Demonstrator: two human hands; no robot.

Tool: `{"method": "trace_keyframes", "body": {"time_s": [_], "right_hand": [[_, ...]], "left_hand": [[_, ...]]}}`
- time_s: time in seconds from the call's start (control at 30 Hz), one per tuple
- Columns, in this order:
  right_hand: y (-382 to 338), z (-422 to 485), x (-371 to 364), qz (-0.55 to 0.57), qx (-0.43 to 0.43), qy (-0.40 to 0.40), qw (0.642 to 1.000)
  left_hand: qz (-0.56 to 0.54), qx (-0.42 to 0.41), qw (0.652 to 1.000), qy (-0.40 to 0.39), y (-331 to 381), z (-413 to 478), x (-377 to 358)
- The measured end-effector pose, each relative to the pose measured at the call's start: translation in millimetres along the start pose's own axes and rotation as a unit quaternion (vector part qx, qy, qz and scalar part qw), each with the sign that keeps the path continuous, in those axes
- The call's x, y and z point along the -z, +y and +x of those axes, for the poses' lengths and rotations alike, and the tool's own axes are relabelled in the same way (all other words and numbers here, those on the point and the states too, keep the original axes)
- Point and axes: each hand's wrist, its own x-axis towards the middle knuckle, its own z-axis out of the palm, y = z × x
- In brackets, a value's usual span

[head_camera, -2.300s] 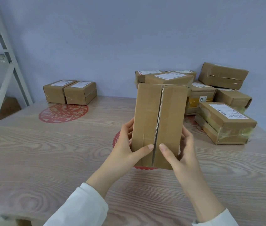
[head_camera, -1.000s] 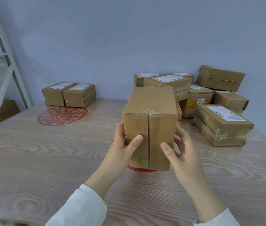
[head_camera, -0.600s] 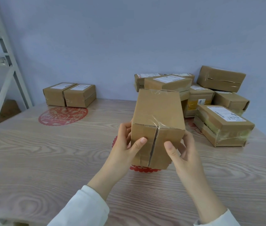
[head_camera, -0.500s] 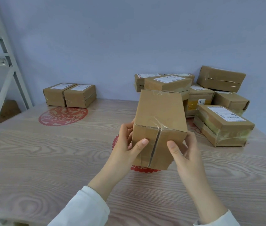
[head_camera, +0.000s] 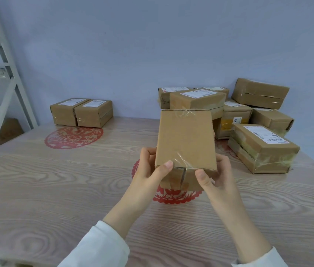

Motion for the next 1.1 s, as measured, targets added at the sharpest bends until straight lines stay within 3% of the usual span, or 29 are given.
{"method": "trace_keyframes", "body": {"time_s": [0.27,0.43,1.1], "right_hand": [[-1.2,-4.9,1.5,0.029,-0.029,-0.029,0.999],[-0.2,-6.1,-0.4,0.048,-0.033,-0.039,0.998],[12.5,-7.0,-1.4,0.008,-0.026,-0.018,0.999]], "left_hand": [[0.002,0.009,1.0,-0.018,-4.0,1.9,6.2],[0.007,0.013,1.0,0.015,1.1,1.5,5.4],[0.056,-0.001,0.998,-0.004,-8.8,5.1,10.7]]}}
